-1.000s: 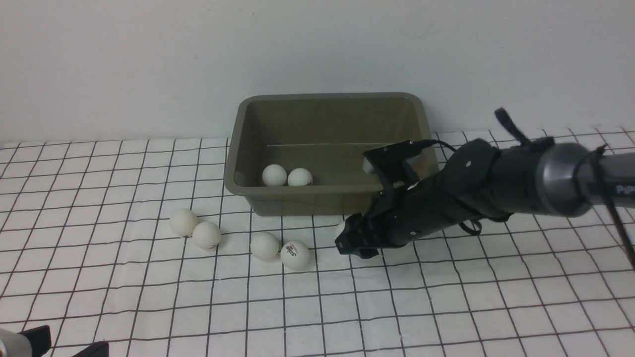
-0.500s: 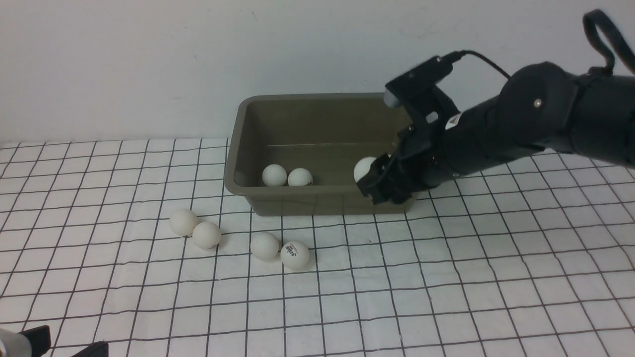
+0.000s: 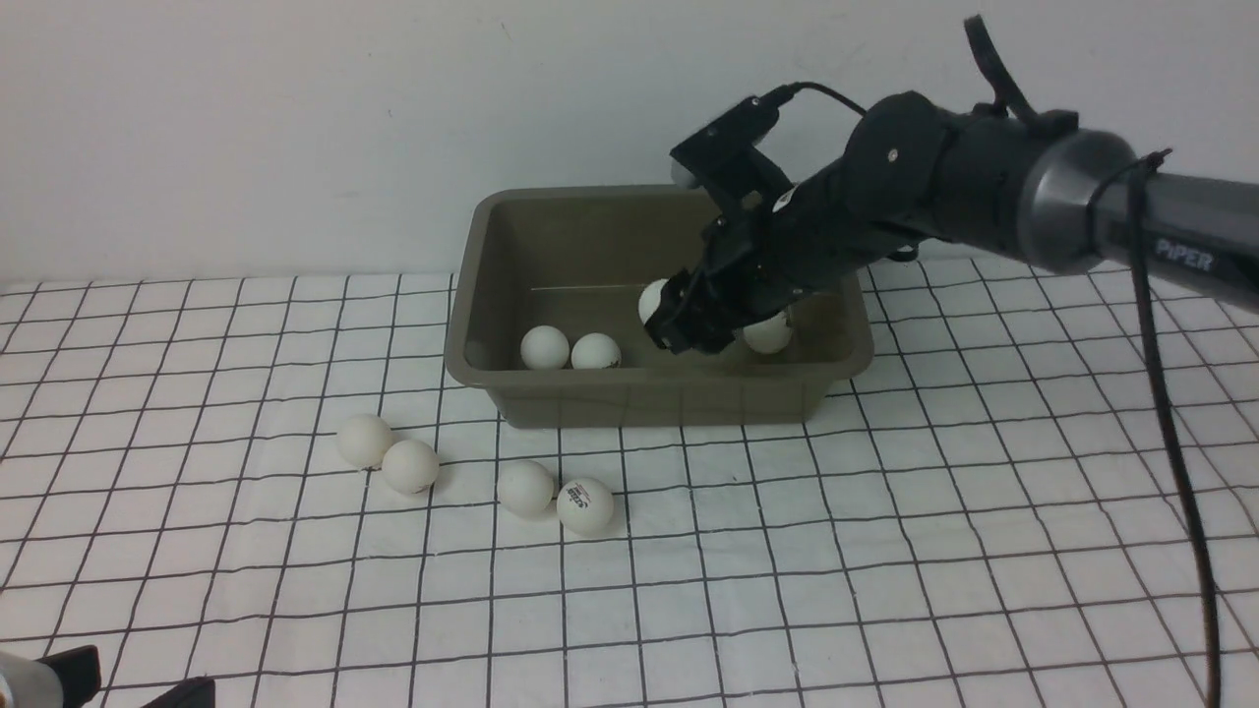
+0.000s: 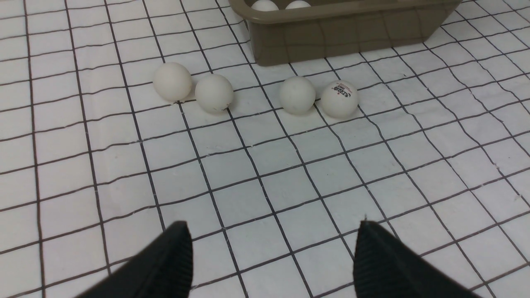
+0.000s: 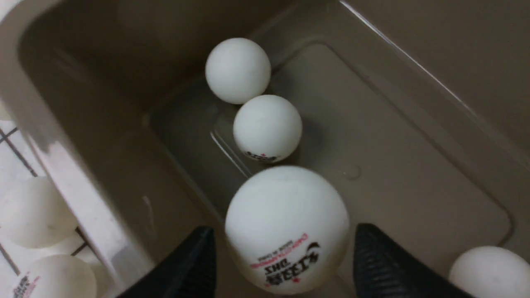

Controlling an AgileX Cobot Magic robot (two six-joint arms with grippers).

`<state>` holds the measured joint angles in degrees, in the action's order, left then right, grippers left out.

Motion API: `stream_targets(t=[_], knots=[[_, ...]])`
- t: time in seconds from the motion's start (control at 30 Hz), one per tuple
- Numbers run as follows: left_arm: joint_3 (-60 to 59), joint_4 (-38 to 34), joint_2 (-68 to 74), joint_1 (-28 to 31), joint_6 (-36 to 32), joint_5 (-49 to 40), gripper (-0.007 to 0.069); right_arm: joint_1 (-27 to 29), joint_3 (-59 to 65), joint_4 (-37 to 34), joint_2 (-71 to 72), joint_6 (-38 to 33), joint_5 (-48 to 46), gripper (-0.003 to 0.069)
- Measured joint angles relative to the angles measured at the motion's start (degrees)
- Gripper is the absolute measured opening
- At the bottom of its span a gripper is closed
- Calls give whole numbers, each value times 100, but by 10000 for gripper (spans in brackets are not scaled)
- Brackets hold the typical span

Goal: Put the table tennis balls into the box on the white checkered tablecloth.
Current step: 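Release the ping pong ball into the bin and lift the gripper away, then reach for and grasp a ping pong ball on the table beside the basket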

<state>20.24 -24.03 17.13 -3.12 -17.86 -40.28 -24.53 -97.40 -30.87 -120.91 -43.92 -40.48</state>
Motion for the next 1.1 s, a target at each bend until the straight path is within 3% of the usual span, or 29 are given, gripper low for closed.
stream_targets(t=[0.17, 0.33, 0.5, 0.8, 1.1], knots=[[0, 0, 0, 0, 0, 0, 471, 278, -23, 355, 353, 169, -340, 545], [0, -163, 0, 0, -13, 63, 471, 800, -37, 990, 1481, 256, -1250, 533], [0, -937, 28, 0, -438, 341, 471, 1033, -43, 1083, 2394, 486, -1981, 528], [257, -3304, 1349, 0, -3154, 282, 471, 1039, 523, 838, 3793, 1265, -3060, 526], [942, -4229, 2829, 0, -4482, 282, 471, 754, 1929, 919, 5132, 1600, -3147, 526]])
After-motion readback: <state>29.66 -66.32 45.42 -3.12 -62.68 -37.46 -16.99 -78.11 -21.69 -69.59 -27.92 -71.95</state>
